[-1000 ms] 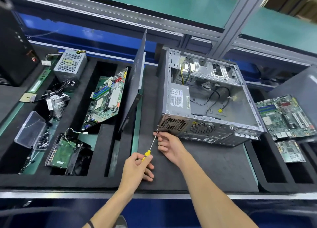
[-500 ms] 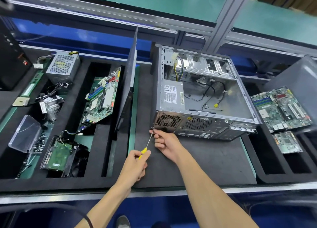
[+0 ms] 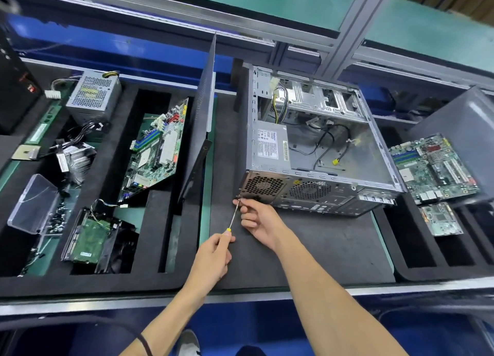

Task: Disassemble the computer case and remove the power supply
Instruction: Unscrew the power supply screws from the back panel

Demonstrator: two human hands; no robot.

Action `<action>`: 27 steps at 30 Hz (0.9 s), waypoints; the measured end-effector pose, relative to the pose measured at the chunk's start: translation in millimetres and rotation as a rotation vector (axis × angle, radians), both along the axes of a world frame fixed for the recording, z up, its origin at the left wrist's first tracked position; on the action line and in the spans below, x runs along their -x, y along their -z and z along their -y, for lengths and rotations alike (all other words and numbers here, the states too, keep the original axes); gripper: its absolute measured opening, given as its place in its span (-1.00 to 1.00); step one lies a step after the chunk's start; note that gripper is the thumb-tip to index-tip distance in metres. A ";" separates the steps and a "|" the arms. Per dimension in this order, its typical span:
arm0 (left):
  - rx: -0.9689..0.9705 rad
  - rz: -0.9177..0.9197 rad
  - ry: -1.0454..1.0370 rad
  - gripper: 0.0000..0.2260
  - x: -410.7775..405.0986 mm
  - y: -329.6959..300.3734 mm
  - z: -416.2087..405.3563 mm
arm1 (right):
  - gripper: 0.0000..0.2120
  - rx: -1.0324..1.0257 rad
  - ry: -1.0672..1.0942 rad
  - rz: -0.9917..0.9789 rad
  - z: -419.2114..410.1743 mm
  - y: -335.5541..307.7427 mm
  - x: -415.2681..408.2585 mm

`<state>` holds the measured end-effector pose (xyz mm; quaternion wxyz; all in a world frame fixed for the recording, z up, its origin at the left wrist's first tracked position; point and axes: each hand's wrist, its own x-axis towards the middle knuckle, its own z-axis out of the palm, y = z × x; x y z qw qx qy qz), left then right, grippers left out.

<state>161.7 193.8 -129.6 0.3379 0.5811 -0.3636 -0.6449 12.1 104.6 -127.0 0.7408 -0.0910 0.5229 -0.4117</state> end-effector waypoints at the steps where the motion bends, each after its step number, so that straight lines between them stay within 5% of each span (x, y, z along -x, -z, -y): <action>1: -0.006 -0.004 0.002 -0.69 -0.7 -0.4 0.1 | -0.82 -0.002 0.007 0.003 -0.5 -0.6 -0.1; 16: -0.116 -0.044 -0.063 -0.51 -0.9 -3.8 1.2 | -0.78 -0.029 0.041 -0.015 0.4 -6.2 -4.8; 23: -0.071 -0.011 -0.098 -0.73 7.0 -7.2 -1.9 | -0.81 0.007 0.032 0.019 -4.4 -6.5 -4.0; 27: -0.148 -0.073 -0.096 -0.67 10.6 -8.0 -4.7 | -0.85 0.054 0.052 0.032 -6.8 -6.2 -4.7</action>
